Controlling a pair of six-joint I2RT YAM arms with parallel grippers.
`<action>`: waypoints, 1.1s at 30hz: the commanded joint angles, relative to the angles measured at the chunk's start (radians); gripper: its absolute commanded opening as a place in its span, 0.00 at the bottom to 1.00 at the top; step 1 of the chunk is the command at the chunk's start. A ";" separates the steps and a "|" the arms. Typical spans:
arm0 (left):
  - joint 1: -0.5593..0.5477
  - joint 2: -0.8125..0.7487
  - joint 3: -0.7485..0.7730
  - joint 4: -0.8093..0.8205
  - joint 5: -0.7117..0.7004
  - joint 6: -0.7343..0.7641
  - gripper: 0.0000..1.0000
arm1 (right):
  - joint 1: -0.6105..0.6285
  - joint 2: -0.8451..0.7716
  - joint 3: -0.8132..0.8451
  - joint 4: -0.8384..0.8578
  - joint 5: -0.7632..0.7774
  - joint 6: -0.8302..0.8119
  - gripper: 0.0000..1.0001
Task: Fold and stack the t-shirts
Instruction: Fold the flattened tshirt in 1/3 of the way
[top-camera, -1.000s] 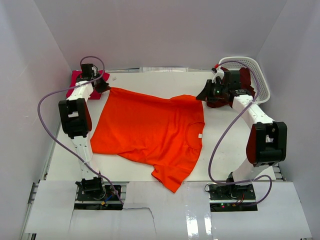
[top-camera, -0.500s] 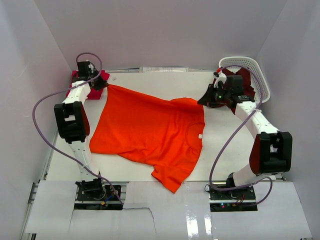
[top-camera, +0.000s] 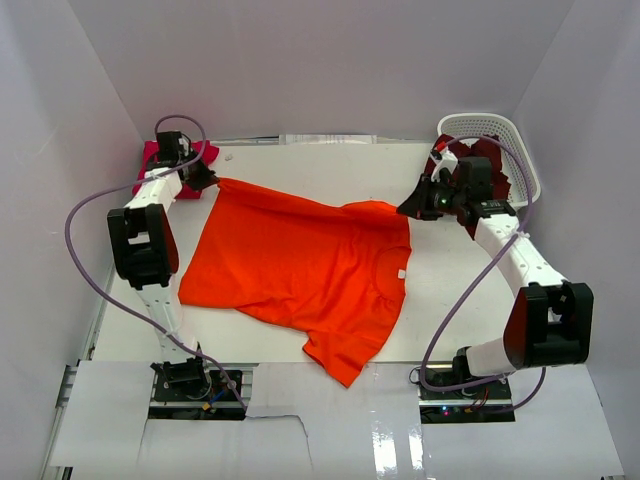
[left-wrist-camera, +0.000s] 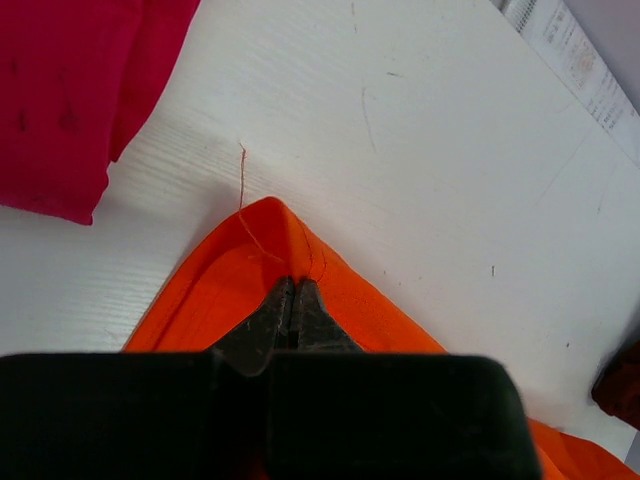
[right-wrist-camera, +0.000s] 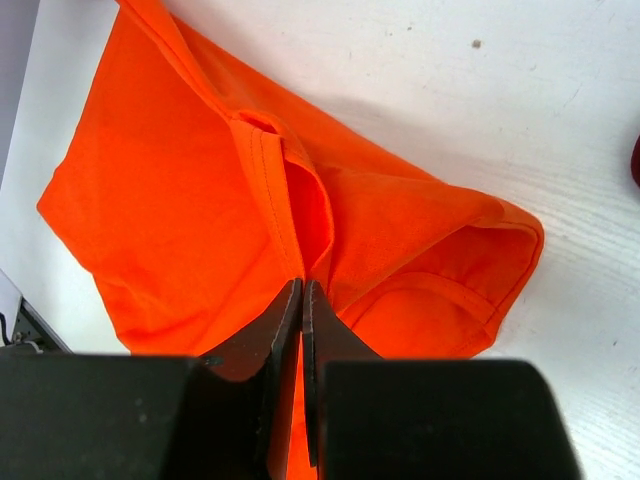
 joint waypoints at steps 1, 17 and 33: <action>0.012 -0.125 -0.026 0.023 0.004 0.002 0.00 | 0.003 -0.052 -0.031 0.010 -0.028 0.003 0.08; 0.016 -0.249 -0.166 0.046 0.007 -0.008 0.00 | 0.020 -0.136 -0.177 -0.018 -0.040 0.021 0.08; 0.018 -0.269 -0.287 0.061 -0.005 -0.005 0.00 | 0.087 -0.122 -0.238 -0.070 -0.028 0.018 0.08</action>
